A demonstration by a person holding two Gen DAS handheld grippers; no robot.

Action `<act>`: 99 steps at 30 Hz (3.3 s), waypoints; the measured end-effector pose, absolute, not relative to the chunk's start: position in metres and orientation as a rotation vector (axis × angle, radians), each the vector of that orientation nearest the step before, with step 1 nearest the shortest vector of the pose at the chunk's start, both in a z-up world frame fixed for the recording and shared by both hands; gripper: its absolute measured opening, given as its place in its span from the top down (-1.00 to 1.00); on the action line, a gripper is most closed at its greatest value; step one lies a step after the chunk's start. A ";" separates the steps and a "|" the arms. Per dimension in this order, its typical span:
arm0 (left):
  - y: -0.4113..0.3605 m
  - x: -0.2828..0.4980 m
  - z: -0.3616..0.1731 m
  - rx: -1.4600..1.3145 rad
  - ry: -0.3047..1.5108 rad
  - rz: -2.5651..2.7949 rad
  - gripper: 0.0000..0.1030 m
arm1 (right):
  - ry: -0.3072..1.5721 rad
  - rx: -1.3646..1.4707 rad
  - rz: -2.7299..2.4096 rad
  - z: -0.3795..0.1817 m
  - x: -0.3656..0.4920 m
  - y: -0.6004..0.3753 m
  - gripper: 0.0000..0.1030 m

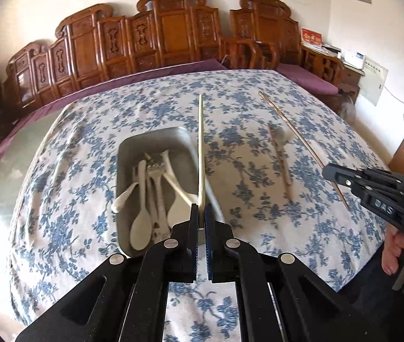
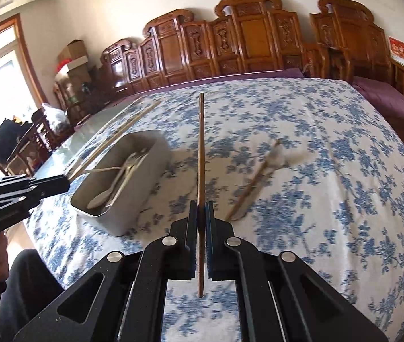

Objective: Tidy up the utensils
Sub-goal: 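Carry the chopstick into the grey tray and open the left gripper, then carry the wooden chopstick into the grey tray and open the right gripper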

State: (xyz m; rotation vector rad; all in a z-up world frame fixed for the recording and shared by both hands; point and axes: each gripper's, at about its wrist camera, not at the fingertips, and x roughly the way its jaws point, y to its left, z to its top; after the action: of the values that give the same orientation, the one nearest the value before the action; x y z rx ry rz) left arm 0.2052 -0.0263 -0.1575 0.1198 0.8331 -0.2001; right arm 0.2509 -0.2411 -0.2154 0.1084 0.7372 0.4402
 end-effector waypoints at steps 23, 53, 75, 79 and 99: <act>0.006 0.230 -0.198 0.112 0.965 -0.109 0.94 | 0.770 0.093 0.469 -0.225 0.254 -0.226 0.88; 0.036 0.223 -0.174 -0.008 0.867 -0.104 0.63 | 0.799 0.073 0.545 -0.226 0.255 -0.196 0.88; 0.067 0.206 -0.140 -0.067 0.783 -0.092 0.37 | 0.829 0.141 0.684 -0.207 0.311 -0.107 0.88; 0.070 0.206 -0.135 -0.068 0.777 -0.086 0.37 | 0.853 0.138 0.688 -0.217 0.325 -0.088 0.88; 0.077 0.211 -0.134 -0.061 0.771 -0.062 0.32 | 0.909 0.043 0.658 -0.251 0.319 -0.066 0.84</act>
State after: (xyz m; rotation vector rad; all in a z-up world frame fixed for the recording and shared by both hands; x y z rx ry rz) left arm 0.2109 0.0774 -0.1336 -0.0607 0.7710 -0.0622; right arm 0.3186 -0.0657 -0.2512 0.0430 0.9088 0.6579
